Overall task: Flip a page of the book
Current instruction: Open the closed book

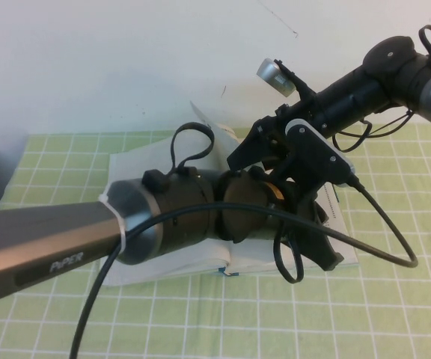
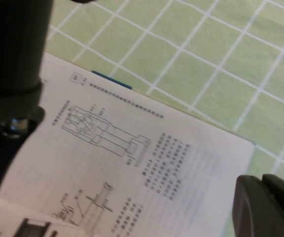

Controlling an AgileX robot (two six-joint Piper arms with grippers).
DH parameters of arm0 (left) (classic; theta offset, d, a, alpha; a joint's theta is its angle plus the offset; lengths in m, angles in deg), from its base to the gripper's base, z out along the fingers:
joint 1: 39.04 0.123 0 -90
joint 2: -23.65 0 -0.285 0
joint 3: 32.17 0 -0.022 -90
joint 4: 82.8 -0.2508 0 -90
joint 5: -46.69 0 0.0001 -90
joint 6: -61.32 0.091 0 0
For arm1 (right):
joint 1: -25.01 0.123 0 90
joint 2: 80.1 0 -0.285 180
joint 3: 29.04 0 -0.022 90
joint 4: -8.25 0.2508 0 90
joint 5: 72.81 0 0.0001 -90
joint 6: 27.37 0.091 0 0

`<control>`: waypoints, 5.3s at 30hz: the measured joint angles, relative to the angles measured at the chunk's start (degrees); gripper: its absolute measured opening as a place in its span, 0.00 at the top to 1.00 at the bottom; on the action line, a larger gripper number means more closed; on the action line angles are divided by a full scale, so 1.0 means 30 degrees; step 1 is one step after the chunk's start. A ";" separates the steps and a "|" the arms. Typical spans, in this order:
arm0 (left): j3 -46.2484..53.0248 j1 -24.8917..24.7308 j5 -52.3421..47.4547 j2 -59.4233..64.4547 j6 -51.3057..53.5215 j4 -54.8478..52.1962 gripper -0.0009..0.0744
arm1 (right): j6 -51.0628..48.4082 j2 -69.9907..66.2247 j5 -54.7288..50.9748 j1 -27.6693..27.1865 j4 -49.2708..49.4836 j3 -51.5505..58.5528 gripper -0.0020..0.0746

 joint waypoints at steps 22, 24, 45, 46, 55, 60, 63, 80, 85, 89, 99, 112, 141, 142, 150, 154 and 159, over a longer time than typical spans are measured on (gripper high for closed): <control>0.0000 0.0107 0.1784 0.2004 0.0000 -0.0459 0.99 | -0.0123 0.0000 0.0000 0.0000 0.0000 0.0000 0.47; 0.0000 0.0387 0.0968 0.2004 -0.0104 -0.0459 0.99 | -0.0212 0.0000 0.0000 0.0000 -0.0035 0.0000 0.47; 0.2410 0.0027 -0.1161 -0.2492 -0.6156 -0.3800 0.99 | -0.0701 0.0000 0.0000 0.0000 -0.0111 0.0000 0.47; 0.3094 0.0027 -0.0837 -0.3115 -0.6666 -0.4145 0.99 | -0.0701 0.0000 0.0000 0.0000 -0.0106 0.0000 0.47; 1.0868 -0.1748 1.0887 -0.6820 -0.7058 -0.4284 0.99 | -0.0779 0.0000 0.0000 0.0000 -0.0106 0.0000 0.47; 1.2222 -0.3506 1.5148 -0.5074 -0.3240 -0.1716 0.99 | -0.0779 0.0000 0.0000 0.0000 -0.0106 0.0000 0.47; 1.1617 -0.3808 1.5932 -0.3406 -0.1607 -0.0295 0.99 | -0.0779 0.0000 0.0000 0.0000 -0.0070 0.0000 0.47; 0.5438 -0.4819 1.3952 0.1141 0.2287 0.2721 0.99 | -0.1274 0.0000 0.0000 0.0000 0.0618 0.0000 0.47; 0.3686 -0.4038 1.3008 0.2191 0.5407 0.6680 0.99 | -0.1347 0.0000 0.0000 0.0000 0.0651 0.0000 0.47; 0.3165 -0.2975 1.2011 0.2404 0.6240 0.8424 0.99 | -0.1544 0.0000 0.0000 0.0000 0.0651 0.0000 0.47; 0.3071 -0.2199 1.0692 0.2404 0.6490 0.9689 0.99 | -0.1713 0.0000 0.0000 0.0000 0.0651 0.0000 0.47; 0.3071 -0.2191 1.0699 0.2404 0.6509 1.0345 0.99 | -0.1055 -0.0029 -0.0076 0.0000 -0.2075 -0.3641 0.47; 0.3071 -0.1342 1.1085 0.3045 0.6536 1.1430 0.99 | 0.3965 0.0549 -0.0555 -0.0825 -1.3321 -0.5501 0.70; 0.3071 -0.1342 1.1324 0.3045 0.6536 1.1549 0.99 | 0.3894 0.0760 -0.0521 -0.0933 -1.3321 -0.5147 0.72; 0.3071 -0.1342 1.2361 0.3045 0.6846 1.3097 0.99 | 0.0968 0.2013 -0.0295 -0.1315 -1.0049 0.1317 0.96; 0.3071 -0.1342 1.2434 0.3045 0.6854 1.3217 0.99 | -0.1059 0.2013 -0.0139 -0.1280 -0.7552 0.4125 0.97; 0.3071 -0.1010 1.2642 0.3045 0.6929 1.3217 0.99 | -0.2087 0.2013 0.1418 -0.1280 -0.6680 0.5959 0.98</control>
